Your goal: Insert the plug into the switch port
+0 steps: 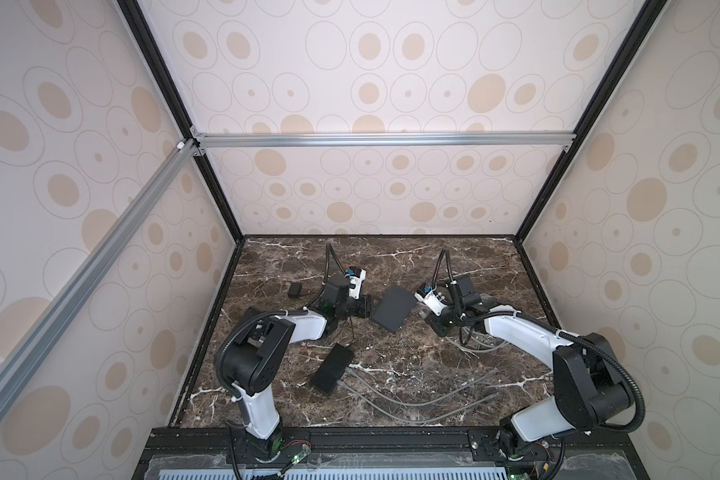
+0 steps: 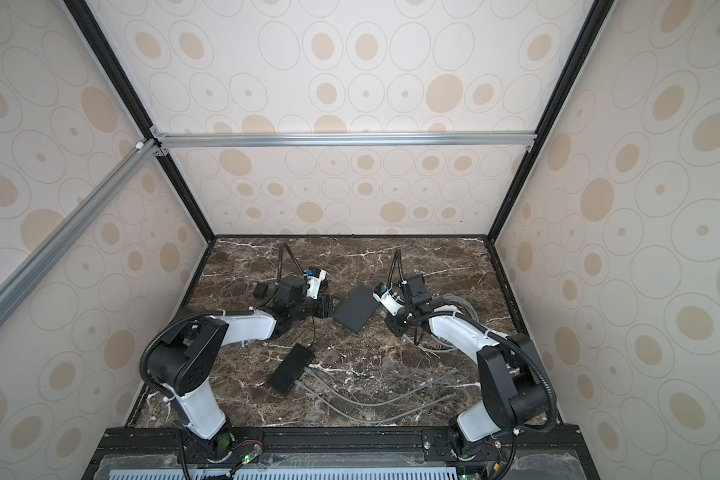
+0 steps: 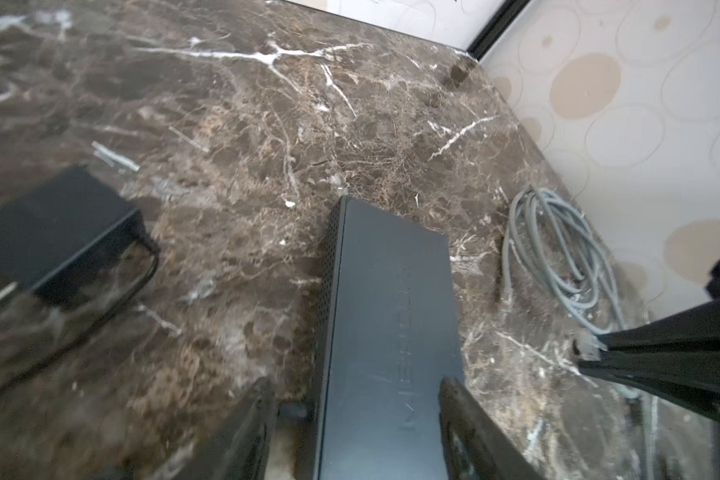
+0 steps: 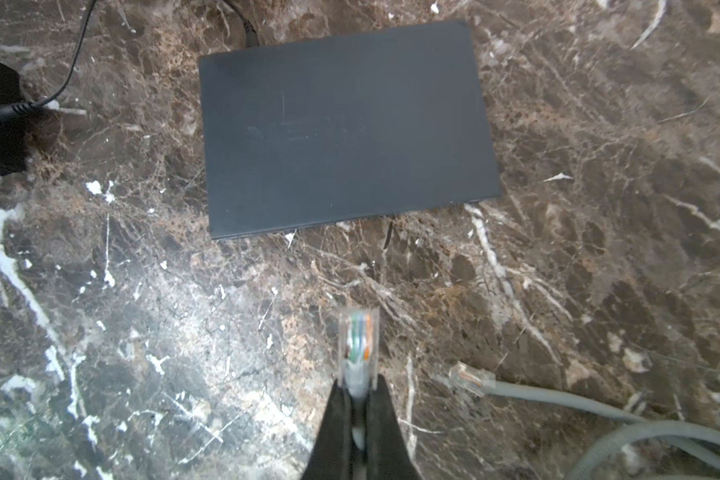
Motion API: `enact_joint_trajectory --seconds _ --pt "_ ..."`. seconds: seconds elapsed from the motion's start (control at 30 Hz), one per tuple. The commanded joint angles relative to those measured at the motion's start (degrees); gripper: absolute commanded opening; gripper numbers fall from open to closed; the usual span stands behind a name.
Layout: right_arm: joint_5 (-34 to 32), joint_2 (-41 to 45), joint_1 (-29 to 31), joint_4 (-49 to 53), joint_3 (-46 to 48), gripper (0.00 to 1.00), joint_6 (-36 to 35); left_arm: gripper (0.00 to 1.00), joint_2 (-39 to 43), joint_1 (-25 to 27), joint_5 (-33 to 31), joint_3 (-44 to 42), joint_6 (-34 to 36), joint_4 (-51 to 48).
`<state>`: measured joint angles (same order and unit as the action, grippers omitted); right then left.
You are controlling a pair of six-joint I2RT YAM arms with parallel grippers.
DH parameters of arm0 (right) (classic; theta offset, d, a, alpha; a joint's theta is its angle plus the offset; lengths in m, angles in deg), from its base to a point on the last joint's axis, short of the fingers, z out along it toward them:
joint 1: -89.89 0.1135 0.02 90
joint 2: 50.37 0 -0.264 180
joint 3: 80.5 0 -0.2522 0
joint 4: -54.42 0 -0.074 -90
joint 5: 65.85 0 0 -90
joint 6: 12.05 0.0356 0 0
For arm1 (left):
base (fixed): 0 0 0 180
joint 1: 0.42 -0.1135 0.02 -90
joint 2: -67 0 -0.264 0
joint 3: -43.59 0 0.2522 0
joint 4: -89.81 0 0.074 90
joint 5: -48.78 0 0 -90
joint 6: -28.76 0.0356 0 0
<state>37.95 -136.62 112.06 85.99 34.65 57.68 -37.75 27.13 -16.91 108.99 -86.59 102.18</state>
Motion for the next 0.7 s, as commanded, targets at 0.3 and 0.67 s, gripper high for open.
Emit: enact_joint_trajectory --seconds 0.3,0.67 --pt "1.4 -2.31 2.25 1.31 2.22 0.0 0.5 0.61 -6.82 -0.34 1.44 8.01 2.49 -11.22" --pt "-7.65 -8.08 7.66 8.95 -4.78 0.0 -2.06 0.5 -10.5 -0.3 1.53 11.94 3.0 -12.98"
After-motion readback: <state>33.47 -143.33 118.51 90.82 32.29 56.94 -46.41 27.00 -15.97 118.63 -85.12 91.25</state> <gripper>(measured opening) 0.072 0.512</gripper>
